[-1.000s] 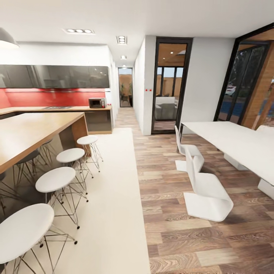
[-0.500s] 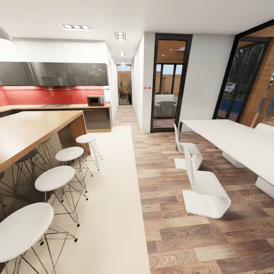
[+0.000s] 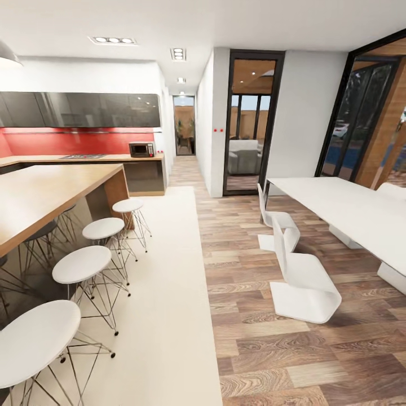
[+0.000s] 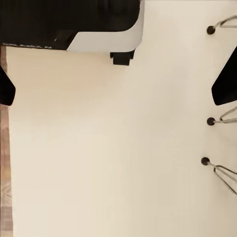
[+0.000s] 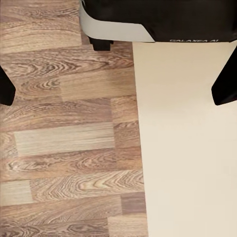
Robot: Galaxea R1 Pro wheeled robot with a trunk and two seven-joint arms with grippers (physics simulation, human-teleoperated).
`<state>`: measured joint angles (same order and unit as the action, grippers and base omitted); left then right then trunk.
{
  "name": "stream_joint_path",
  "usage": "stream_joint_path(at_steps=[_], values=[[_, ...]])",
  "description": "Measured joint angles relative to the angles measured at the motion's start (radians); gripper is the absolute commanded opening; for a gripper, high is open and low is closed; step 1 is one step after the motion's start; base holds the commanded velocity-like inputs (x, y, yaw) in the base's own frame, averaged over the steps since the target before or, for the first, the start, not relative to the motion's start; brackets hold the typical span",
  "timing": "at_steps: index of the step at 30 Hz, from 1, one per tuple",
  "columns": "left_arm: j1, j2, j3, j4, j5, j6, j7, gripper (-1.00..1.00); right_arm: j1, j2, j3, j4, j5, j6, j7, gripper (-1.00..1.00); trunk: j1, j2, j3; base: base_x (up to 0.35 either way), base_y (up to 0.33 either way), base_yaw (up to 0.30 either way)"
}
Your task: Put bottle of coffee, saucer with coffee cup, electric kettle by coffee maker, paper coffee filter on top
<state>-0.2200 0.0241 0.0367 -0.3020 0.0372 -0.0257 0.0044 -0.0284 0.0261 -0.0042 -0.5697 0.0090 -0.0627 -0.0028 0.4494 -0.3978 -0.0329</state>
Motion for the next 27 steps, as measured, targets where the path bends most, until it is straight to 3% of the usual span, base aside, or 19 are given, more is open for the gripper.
stream_joint_path(at_steps=[4,7,12,17,27], values=[[0.005,0.002,0.003,-0.033,0.032,-0.013,0.001,1.00,0.000,-0.001,-0.001,0.000,0.000,0.001,0.000,1.00,0.000,0.000,0.000,0.000,0.000,0.000],[0.012,0.010,0.003,-0.026,0.058,-0.091,0.001,1.00,0.000,-0.002,-0.001,-0.001,-0.001,0.001,0.000,1.00,0.000,0.000,0.000,0.000,0.000,0.000],[0.013,0.018,0.002,-0.025,0.055,-0.109,-0.003,1.00,0.000,-0.002,-0.001,-0.001,-0.001,0.000,-0.001,1.00,0.000,0.000,0.000,0.000,0.000,0.000],[0.012,0.043,0.001,-0.024,0.055,-0.112,-0.012,1.00,0.000,-0.002,-0.001,-0.002,-0.001,-0.001,-0.001,1.00,0.000,0.000,0.000,0.015,0.000,0.000],[0.012,0.069,0.000,-0.024,0.053,-0.114,-0.013,1.00,0.000,-0.001,-0.003,-0.006,-0.006,-0.004,-0.001,1.00,-0.001,0.000,0.000,0.298,0.000,0.000]])
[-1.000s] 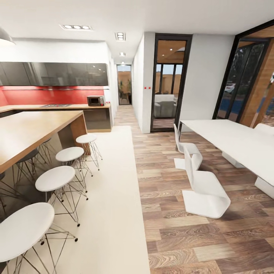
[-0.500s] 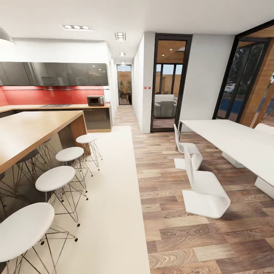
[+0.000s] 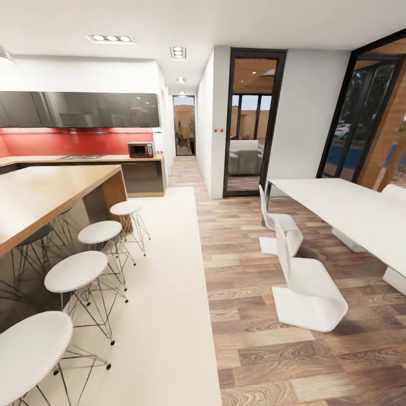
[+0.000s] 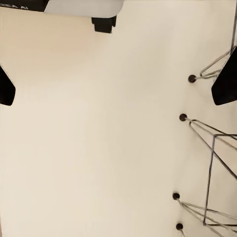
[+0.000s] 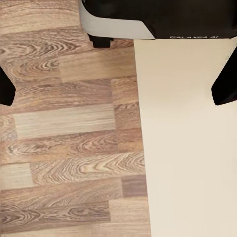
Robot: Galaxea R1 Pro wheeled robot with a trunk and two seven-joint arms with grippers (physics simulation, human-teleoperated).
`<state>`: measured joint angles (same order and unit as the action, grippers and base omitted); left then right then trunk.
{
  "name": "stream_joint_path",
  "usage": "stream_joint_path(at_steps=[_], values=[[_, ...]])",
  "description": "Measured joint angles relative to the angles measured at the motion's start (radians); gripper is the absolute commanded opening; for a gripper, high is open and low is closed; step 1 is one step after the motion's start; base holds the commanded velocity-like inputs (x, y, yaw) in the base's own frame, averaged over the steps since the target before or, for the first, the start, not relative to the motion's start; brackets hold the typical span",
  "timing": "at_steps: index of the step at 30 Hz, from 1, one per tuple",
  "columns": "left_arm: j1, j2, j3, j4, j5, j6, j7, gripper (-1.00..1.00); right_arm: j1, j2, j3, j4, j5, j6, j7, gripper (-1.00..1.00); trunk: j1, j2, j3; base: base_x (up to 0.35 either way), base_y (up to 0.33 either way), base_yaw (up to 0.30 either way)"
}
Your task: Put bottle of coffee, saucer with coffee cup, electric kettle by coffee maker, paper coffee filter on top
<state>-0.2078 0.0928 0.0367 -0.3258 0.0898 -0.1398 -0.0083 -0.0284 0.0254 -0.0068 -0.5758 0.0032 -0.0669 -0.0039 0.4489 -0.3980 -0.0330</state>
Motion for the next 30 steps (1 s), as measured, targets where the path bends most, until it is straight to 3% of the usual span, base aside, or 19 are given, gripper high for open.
stream_joint_path(at_steps=[13,19,26,30], values=[[-0.004,0.007,-0.008,-0.012,0.000,0.001,0.000,1.00,0.000,0.000,0.000,-0.009,0.000,0.001,0.001,1.00,0.000,0.000,0.000,0.336,0.000,0.000],[-0.009,0.008,-0.010,-0.015,0.001,-0.001,0.000,1.00,0.000,-0.001,0.001,-0.095,0.004,0.000,0.000,1.00,0.000,0.000,0.000,0.336,0.000,0.000],[-0.012,0.006,-0.005,-0.032,0.007,-0.002,0.000,1.00,0.000,0.000,0.004,-0.079,0.056,-0.005,0.000,1.00,0.000,0.000,0.000,0.337,0.000,0.000],[-0.010,0.008,-0.002,-0.026,0.007,-0.005,0.000,1.00,0.000,0.000,0.007,-0.049,0.062,-0.067,0.006,1.00,0.000,0.000,0.000,0.337,0.000,0.000]])
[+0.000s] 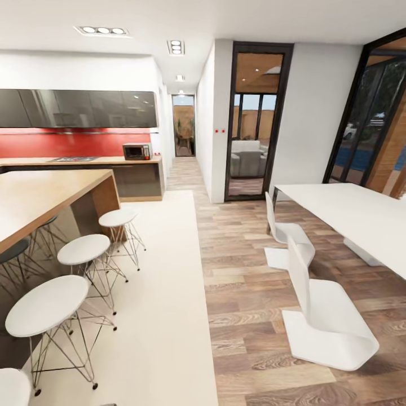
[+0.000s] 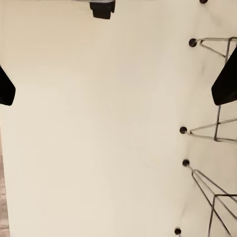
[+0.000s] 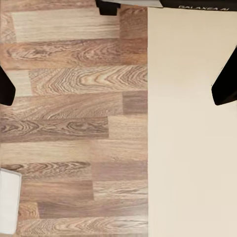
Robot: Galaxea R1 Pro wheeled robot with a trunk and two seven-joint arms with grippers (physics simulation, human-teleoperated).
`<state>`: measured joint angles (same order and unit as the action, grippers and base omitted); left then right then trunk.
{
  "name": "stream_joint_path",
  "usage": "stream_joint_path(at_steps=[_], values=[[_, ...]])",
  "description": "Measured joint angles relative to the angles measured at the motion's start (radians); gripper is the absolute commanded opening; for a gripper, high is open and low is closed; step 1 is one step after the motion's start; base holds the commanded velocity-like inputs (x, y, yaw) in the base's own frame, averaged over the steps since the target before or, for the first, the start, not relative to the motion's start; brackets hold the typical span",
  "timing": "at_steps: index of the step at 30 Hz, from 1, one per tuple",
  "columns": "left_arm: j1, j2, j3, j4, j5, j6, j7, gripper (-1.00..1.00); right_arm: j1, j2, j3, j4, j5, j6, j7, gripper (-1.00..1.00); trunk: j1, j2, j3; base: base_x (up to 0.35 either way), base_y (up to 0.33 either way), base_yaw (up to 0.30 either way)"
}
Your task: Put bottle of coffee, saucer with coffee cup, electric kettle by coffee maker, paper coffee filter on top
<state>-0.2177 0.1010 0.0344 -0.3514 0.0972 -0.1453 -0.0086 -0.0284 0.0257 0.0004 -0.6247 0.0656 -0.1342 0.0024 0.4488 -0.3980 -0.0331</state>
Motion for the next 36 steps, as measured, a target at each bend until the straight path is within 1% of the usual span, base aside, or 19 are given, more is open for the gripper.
stream_joint_path(at_steps=[4,9,17,22,29,36], values=[[0.006,-0.003,-0.001,0.004,-0.002,-0.049,0.000,1.00,0.000,-0.001,-0.006,0.057,-0.003,-0.027,-0.002,1.00,0.000,0.000,0.000,0.337,0.000,0.000],[0.009,-0.001,0.000,0.006,0.000,-0.070,0.000,1.00,0.000,-0.002,-0.007,0.076,-0.004,-0.032,-0.005,1.00,0.000,0.000,0.000,0.338,0.000,0.000],[0.009,0.000,0.001,0.020,0.002,-0.073,0.000,1.00,0.000,-0.003,-0.007,0.072,-0.003,-0.034,-0.006,1.00,0.000,0.000,0.000,0.338,0.000,0.000],[0.009,-0.004,-0.002,0.038,-0.003,-0.074,0.000,1.00,0.000,-0.003,-0.007,0.073,-0.003,-0.034,-0.007,1.00,0.000,0.000,0.000,0.338,0.000,0.010],[0.009,-0.004,-0.001,0.043,-0.001,-0.074,0.000,1.00,0.000,-0.003,-0.007,0.074,-0.003,-0.034,-0.007,1.00,0.000,0.000,0.000,0.338,0.000,0.179],[0.008,-0.004,0.001,0.044,0.003,-0.074,0.000,1.00,0.000,-0.003,-0.007,0.074,-0.003,-0.034,-0.007,1.00,0.000,0.000,0.000,0.338,0.000,0.033]])
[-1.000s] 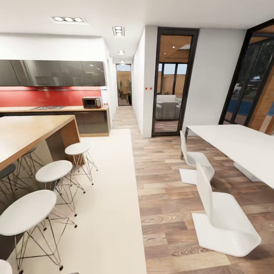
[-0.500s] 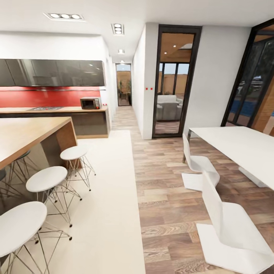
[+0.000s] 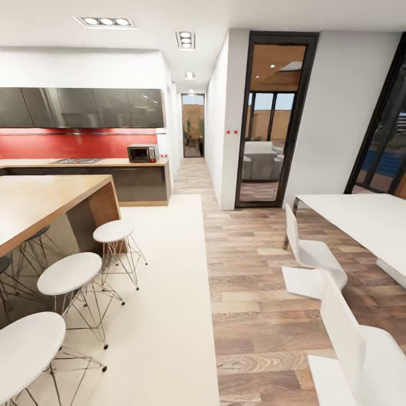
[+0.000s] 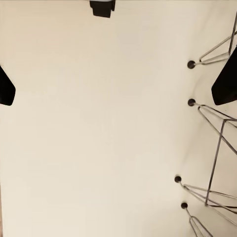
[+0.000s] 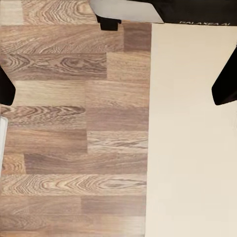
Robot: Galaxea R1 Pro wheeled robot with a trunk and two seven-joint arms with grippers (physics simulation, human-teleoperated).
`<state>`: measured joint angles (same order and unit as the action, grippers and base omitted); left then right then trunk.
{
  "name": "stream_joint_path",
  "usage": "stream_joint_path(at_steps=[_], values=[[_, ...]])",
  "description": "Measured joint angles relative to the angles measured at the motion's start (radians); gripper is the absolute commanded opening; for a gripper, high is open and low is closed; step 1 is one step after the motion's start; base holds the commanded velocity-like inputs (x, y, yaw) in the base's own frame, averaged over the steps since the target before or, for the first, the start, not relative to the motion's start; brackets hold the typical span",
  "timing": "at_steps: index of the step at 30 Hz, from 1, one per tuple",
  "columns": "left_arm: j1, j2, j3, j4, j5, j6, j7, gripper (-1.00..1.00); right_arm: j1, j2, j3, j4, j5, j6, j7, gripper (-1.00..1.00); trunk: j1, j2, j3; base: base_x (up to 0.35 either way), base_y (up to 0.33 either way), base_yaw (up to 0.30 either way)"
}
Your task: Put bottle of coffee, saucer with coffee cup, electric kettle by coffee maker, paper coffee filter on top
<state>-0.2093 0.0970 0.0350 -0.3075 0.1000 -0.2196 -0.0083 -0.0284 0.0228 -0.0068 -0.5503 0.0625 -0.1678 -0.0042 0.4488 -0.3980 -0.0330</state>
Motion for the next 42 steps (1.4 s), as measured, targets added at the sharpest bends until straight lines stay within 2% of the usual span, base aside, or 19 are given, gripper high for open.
stream_joint_path(at_steps=[12,42], values=[[0.000,0.000,0.000,0.000,0.000,0.000,0.000,1.00,0.000,-0.008,0.001,0.004,0.001,0.001,0.000,1.00,0.000,0.000,0.000,0.338,0.000,0.001],[0.000,0.000,-0.001,0.000,-0.001,0.000,0.000,1.00,0.000,-0.009,0.001,0.008,0.001,0.002,0.000,1.00,0.000,0.000,0.000,0.338,0.000,0.000]])
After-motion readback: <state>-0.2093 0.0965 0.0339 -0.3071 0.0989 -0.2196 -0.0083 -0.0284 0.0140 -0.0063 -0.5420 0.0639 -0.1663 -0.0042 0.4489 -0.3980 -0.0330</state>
